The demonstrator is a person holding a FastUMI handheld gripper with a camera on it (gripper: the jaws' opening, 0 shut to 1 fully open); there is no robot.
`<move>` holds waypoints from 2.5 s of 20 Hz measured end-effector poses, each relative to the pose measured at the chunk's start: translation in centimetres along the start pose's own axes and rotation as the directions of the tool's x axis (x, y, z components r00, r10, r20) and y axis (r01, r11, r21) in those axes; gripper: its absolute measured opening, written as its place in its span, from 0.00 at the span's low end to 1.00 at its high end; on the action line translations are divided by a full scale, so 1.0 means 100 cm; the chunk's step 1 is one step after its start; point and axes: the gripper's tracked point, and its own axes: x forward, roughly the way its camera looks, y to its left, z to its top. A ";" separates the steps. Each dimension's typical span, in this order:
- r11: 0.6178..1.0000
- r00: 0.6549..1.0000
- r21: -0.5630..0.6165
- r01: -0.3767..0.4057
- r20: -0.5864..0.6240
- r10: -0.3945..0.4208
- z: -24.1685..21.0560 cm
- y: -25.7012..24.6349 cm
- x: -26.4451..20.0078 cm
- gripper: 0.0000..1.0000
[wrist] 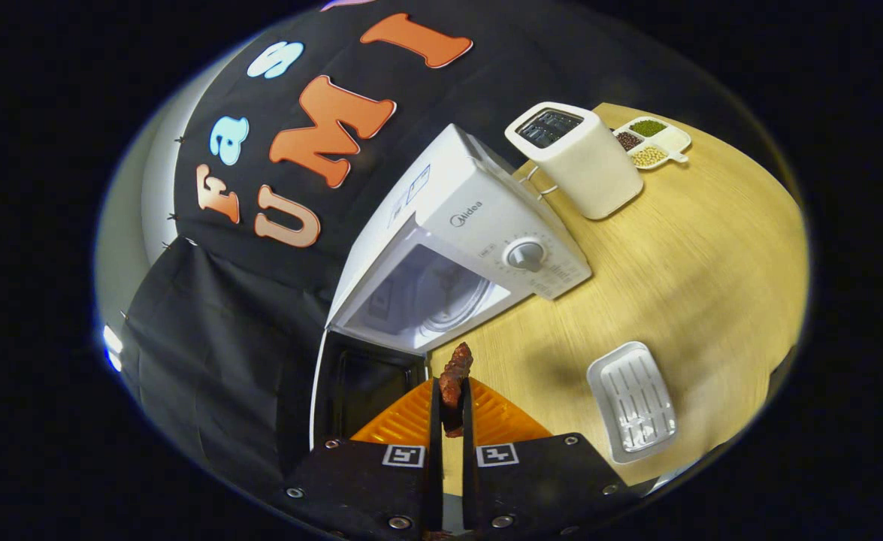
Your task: Open the microwave, put the food inside, and close the microwave door.
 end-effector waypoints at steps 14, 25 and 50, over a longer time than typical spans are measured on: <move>0.992 0.952 0.116 -0.049 0.307 0.011 -0.020 0.073 0.113 0.11; 0.974 0.936 0.199 -0.112 0.351 0.036 -0.013 0.076 0.210 0.11; 0.992 0.928 0.104 0.074 0.357 -0.107 -0.004 0.046 0.221 0.85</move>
